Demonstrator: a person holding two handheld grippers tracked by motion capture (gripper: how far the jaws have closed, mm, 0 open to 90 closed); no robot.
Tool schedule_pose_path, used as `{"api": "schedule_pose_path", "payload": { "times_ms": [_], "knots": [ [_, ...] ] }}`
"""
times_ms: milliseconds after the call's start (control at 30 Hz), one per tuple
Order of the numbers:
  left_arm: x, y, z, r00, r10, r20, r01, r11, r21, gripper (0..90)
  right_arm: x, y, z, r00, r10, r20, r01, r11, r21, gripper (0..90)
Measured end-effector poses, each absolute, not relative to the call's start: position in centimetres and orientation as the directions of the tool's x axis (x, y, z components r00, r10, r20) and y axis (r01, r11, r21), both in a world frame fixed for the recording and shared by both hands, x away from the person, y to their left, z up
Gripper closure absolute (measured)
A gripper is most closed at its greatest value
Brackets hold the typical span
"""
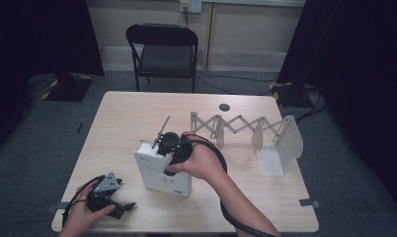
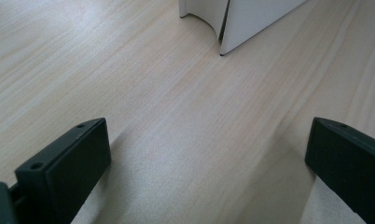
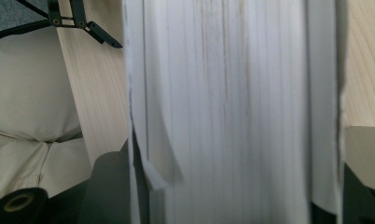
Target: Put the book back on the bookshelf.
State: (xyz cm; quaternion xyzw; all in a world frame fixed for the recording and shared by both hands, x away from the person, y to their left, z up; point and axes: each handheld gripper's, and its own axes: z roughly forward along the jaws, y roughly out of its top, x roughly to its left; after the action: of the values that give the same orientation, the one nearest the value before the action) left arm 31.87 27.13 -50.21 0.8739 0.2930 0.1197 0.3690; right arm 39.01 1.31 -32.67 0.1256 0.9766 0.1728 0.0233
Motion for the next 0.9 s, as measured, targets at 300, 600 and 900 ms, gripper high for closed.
{"api": "schedule_pose_path", "payload": {
  "times_ms": [300, 600, 900],
  "knots": [
    [31.88, 27.14, -50.20, 0.801, 0.599, -0.007, 0.423, -0.557, 0.715, 0.0, 38.71, 1.39, -32.63, -0.960, 0.280, 0.000, 0.263, 0.903, 0.339, 50.2],
    [31.90, 27.17, -50.18, 0.802, 0.597, -0.007, 0.423, -0.559, 0.714, 0.0, 38.36, 1.40, -32.29, -0.946, 0.323, -0.001, 0.303, 0.889, 0.342, 52.0],
    [31.90, 27.17, -50.18, 0.802, 0.597, -0.009, 0.423, -0.558, 0.714, 0.0, 38.20, 0.71, -31.89, -0.945, 0.326, 0.026, 0.316, 0.889, 0.332, 52.3]
  ]
}}
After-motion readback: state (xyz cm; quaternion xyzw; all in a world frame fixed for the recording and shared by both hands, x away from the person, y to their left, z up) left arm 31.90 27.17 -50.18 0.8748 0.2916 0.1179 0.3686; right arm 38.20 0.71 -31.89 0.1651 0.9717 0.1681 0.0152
